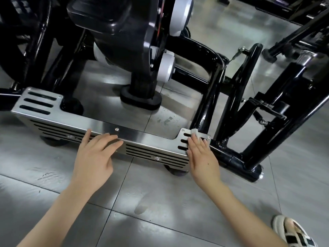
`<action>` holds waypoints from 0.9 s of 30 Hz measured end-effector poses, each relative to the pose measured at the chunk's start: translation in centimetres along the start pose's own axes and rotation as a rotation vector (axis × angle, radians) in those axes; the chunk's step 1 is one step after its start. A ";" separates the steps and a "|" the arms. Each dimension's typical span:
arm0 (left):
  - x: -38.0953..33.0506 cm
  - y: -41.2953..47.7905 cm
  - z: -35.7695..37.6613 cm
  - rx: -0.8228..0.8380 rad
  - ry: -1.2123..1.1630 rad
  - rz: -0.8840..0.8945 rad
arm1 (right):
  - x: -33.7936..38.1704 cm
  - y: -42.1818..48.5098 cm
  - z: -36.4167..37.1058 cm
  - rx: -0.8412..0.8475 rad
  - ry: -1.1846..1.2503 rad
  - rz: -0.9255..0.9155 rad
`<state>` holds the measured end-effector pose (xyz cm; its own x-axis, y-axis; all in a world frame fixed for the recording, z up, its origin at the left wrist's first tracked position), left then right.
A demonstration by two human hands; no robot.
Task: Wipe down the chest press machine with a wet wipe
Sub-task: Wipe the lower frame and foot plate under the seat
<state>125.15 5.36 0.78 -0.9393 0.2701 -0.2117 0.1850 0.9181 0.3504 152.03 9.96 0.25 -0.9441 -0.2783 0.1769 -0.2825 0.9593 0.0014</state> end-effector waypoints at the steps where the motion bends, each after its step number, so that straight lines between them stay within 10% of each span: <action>1: -0.3 0.3 -0.1 -0.009 -0.003 -0.008 | -0.1 0.5 -0.3 0.011 0.021 0.018; 11: 0.0 1.5 -0.5 -0.021 -0.033 -0.145 | 2.8 -2.4 2.5 -0.057 -0.080 -0.392; 16: 3.2 -2.5 -1.3 -0.108 -0.080 -0.283 | 5.7 -0.5 4.7 0.188 -0.711 -0.918; 27: 4.3 -7.1 0.7 -0.059 -0.282 -0.519 | 14.2 2.7 5.3 0.096 -0.938 -1.085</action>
<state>119.96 0.25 -3.23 -0.7880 -0.1354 -0.6006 -0.3016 0.9353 0.1848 136.95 8.34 -2.42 -0.0097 -0.8212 -0.5705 -0.8961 0.2603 -0.3595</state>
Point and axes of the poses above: each hand's wrist, its own y-axis towards the middle knuckle, its own z-axis out of the palm, x = y × z, the point moved 8 cm from there along y, towards the middle knuckle, and after that the axes turned 13 degrees about x, right-handed, at the moved point
